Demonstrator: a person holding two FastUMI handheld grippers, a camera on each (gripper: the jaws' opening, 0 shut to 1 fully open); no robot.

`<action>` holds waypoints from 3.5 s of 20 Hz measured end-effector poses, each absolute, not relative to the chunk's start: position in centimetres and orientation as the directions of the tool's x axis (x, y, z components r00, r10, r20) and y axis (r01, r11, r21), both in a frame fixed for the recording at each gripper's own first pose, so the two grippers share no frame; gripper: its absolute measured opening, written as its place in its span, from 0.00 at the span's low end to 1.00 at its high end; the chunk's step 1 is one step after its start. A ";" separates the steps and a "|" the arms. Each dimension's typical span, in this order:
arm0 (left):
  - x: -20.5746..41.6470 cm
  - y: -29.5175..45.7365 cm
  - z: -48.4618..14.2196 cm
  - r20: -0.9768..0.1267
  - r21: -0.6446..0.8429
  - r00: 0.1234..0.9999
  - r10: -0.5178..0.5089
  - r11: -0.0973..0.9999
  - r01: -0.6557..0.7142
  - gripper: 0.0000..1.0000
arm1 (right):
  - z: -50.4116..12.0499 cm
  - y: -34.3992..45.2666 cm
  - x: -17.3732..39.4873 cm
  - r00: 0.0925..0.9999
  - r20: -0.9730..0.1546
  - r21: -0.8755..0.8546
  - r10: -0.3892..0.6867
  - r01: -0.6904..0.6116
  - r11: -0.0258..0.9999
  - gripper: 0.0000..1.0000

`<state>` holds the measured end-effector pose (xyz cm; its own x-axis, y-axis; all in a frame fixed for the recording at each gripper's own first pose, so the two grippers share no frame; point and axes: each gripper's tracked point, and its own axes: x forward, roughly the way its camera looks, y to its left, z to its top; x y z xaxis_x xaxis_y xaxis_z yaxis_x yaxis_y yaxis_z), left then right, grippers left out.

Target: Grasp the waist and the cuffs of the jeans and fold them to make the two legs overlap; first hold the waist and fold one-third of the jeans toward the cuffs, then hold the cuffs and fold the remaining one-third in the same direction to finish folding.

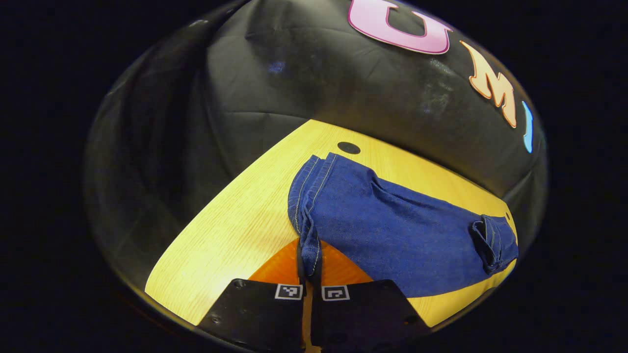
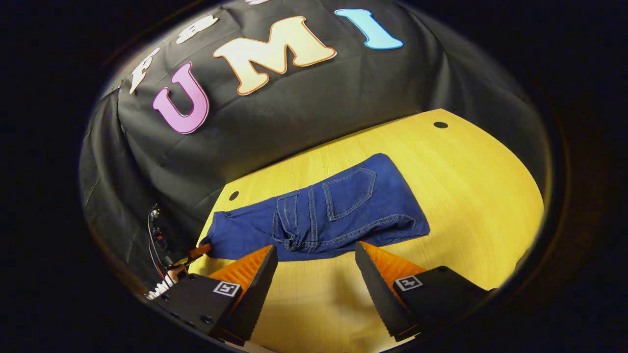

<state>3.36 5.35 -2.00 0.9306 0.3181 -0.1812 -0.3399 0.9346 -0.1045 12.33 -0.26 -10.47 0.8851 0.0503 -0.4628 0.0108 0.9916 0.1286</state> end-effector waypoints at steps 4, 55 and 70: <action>2.4 3.3 0.3 -0.165 -0.146 0.941 0.295 0.936 -0.320 0.00 | -9.6 -1.5 12.4 0.892 -0.446 0.159 0.074 -0.002 0.987 0.98; -3.4 -38.9 1.8 -0.109 0.398 0.992 -0.066 0.911 0.105 0.94 | -0.9 -14.6 10.1 0.947 -0.305 0.095 0.099 -0.073 0.993 0.98; -8.6 -28.2 3.0 -0.069 0.352 0.998 0.004 0.936 0.021 0.94 | 1.5 -7.4 6.5 0.980 -0.186 0.057 0.075 -0.066 0.996 0.93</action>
